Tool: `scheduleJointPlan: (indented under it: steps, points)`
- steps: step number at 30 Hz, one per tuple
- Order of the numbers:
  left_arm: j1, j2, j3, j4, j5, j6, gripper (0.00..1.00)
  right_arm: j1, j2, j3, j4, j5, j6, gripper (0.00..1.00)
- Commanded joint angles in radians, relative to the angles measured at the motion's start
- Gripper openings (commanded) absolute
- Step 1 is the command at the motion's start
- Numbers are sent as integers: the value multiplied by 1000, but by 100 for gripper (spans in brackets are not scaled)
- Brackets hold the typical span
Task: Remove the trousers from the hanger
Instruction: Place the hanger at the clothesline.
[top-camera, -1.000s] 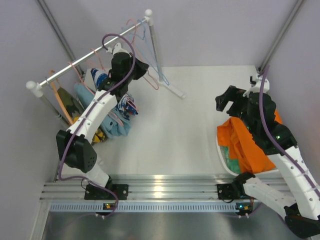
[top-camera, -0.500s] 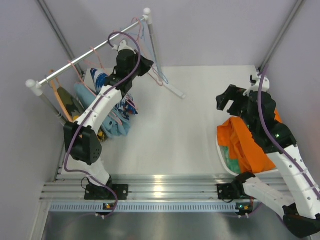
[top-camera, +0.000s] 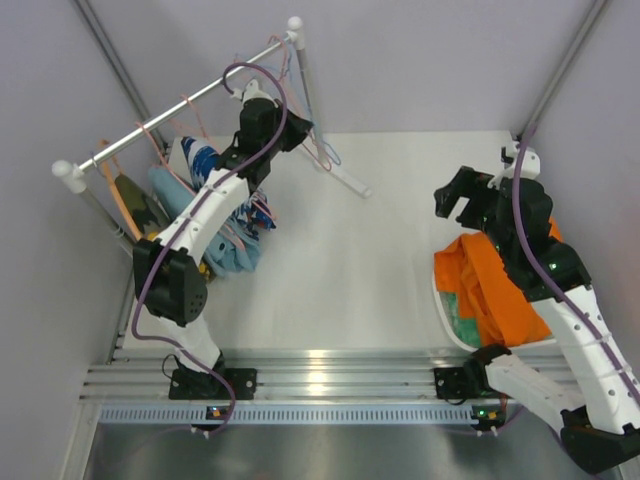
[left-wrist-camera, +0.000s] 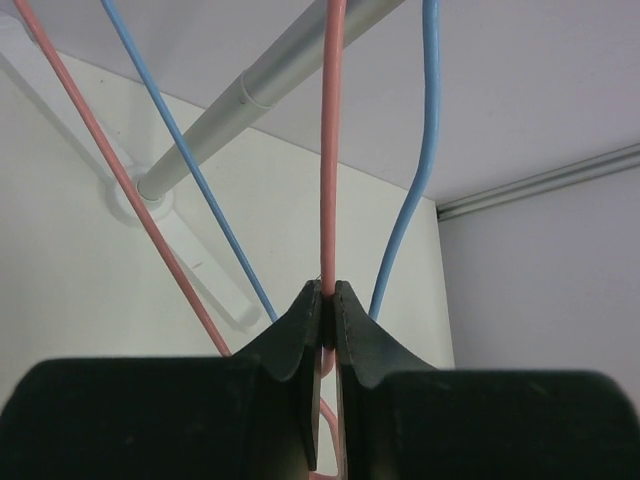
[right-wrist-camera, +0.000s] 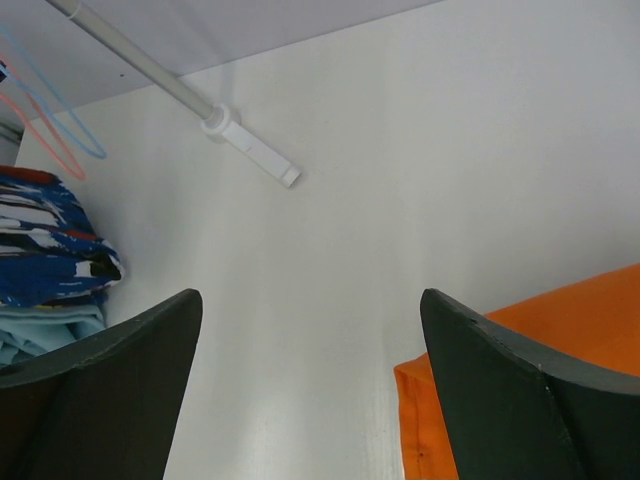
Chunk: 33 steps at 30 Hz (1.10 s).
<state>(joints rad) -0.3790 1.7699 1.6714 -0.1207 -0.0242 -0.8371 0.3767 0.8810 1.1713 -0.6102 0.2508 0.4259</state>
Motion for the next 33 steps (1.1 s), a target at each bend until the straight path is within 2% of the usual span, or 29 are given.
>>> scheduleJointPlan:
  steps: [1, 4, 5, 7, 8, 11, 15, 18, 27, 33]
  points:
    - [-17, -84, 22, 13, -49, 27, 11, -19, 4, 11, 61, -33, -19, 91]
    - [-34, -136, -13, -3, -98, 39, 20, -27, 1, 4, 61, -45, -19, 91]
    - [-38, -150, -22, -5, -111, 46, 27, -28, 1, 2, 61, -50, -22, 91]
    - [-46, -179, -41, -17, -135, 50, 33, -33, -5, -4, 63, -57, -22, 92]
    - [-49, -184, -44, -20, -135, 55, 40, -36, -8, -5, 61, -61, -24, 92]
    - [-57, -202, -38, -51, -125, 69, 48, -50, -13, -1, 50, -71, -30, 93]
    - [-80, -237, -27, -88, -114, 99, 69, -68, -25, 13, 29, -88, -32, 94]
    - [-103, -266, 2, -157, -118, 128, 78, -78, -33, 16, 13, -111, -26, 96]
    - [-172, -418, 17, -404, -169, 207, 82, -82, -59, 2, -8, -146, -13, 97]
    - [-202, -533, -2, -618, -368, 198, 82, -82, -66, -24, -16, -157, -9, 98]
